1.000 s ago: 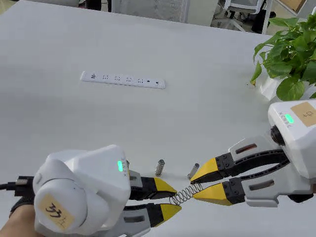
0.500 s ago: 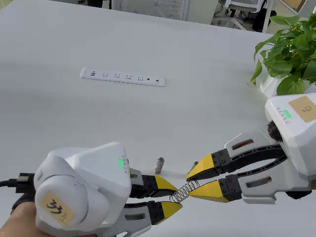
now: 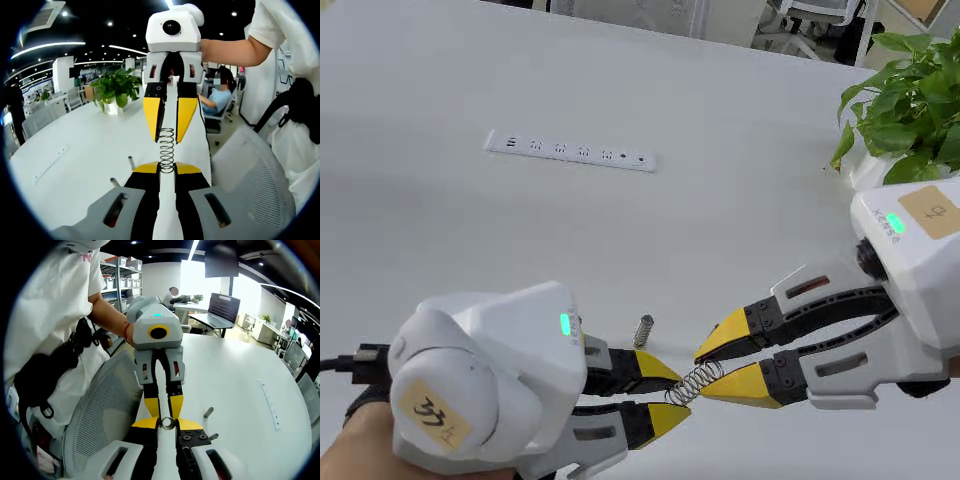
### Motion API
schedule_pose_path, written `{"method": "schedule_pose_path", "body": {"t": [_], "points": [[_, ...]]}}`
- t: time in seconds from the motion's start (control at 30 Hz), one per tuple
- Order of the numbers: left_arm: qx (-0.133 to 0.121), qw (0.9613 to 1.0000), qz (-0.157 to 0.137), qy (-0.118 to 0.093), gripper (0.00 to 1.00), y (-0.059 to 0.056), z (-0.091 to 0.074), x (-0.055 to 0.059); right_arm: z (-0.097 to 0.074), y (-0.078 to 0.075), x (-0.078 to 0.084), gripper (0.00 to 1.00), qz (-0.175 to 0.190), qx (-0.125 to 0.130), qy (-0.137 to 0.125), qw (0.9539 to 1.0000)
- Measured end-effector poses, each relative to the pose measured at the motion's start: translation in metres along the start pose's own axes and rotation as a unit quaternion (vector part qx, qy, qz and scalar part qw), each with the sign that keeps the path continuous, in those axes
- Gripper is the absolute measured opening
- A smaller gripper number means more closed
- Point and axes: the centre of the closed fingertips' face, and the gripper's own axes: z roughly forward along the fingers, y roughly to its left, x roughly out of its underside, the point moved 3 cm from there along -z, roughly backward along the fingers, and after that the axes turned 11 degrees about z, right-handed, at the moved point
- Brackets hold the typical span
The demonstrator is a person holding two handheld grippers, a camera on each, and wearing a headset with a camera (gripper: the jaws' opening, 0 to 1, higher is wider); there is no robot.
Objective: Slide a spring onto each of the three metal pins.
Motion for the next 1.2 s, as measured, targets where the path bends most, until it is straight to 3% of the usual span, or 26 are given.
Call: {"method": "schedule_pose_path", "body": {"t": [0.13,0.3,0.73,1.2], "points": [[-0.002,1.0,-0.001,-0.002,0.06,0.001,-0.001,0.0,0.0,-0.001,-0.001,0.11,-0.003,-0.002,0.009,1.0],[-0.002,1.0,0.0,-0.005,0.06,0.001,-0.001,-0.001,0.001,-0.003,-0.001,0.12,-0.02,-0.011,0.044,0.9988],[-0.005,0.9999,-0.002,-0.009,0.07,0.002,0.002,-0.004,0.013,-0.004,-0.001,0.1,-0.075,-0.039,0.125,0.9886],[-0.006,0.9999,-0.007,-0.011,0.06,0.002,0.001,-0.001,0.016,-0.005,0.003,0.07,-0.089,-0.047,0.149,0.9836]]}}
